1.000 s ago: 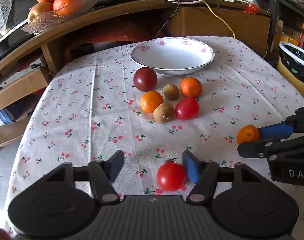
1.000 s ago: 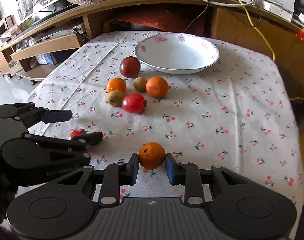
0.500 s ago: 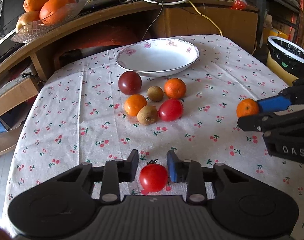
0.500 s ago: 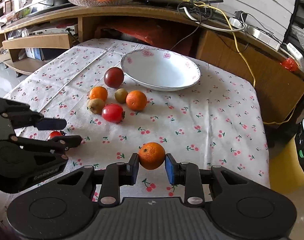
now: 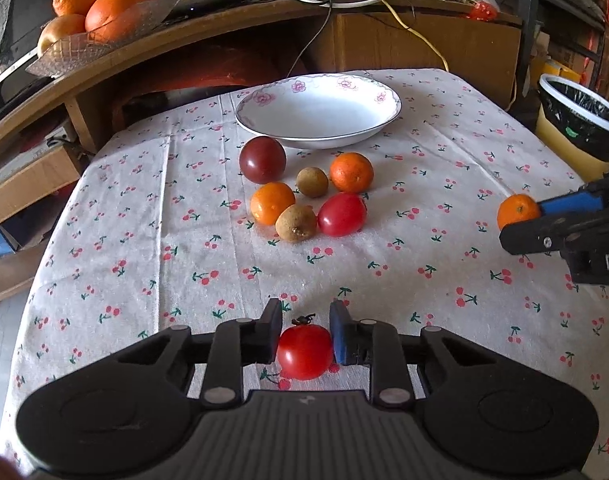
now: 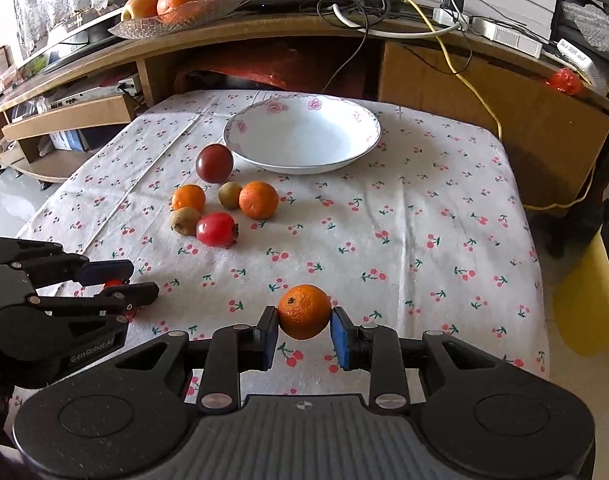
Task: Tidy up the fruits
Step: 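Carry the tangerine and cherry tomato with both tools over the white bowl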
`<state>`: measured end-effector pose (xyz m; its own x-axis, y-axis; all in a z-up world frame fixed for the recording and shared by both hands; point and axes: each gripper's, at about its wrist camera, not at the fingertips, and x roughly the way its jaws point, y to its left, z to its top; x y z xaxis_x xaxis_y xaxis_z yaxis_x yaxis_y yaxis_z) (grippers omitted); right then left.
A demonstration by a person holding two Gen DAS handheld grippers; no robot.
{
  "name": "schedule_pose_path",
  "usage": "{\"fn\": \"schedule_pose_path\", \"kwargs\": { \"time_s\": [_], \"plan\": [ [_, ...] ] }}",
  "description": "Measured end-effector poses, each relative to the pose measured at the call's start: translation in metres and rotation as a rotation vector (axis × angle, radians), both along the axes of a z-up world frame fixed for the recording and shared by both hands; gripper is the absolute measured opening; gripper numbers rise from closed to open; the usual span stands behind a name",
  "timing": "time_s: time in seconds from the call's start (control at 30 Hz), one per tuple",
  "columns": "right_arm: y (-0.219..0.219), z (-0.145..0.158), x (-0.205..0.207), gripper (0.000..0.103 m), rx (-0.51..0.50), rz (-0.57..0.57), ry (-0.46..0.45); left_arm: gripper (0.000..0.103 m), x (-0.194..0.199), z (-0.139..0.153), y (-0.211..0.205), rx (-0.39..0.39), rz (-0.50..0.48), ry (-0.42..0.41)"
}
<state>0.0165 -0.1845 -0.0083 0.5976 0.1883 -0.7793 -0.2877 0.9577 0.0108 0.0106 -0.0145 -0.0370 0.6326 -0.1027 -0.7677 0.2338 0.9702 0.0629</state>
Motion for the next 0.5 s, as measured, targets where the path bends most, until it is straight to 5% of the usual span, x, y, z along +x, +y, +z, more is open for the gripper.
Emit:
{"fn": "schedule_pose_path", "kwargs": {
  "time_s": [0.5],
  "plan": [
    [0.008,0.002,-0.005,0.024,0.003,0.047,0.001,0.042,-0.008,0.001,0.005,0.004,0.021,0.006]
  ]
}}
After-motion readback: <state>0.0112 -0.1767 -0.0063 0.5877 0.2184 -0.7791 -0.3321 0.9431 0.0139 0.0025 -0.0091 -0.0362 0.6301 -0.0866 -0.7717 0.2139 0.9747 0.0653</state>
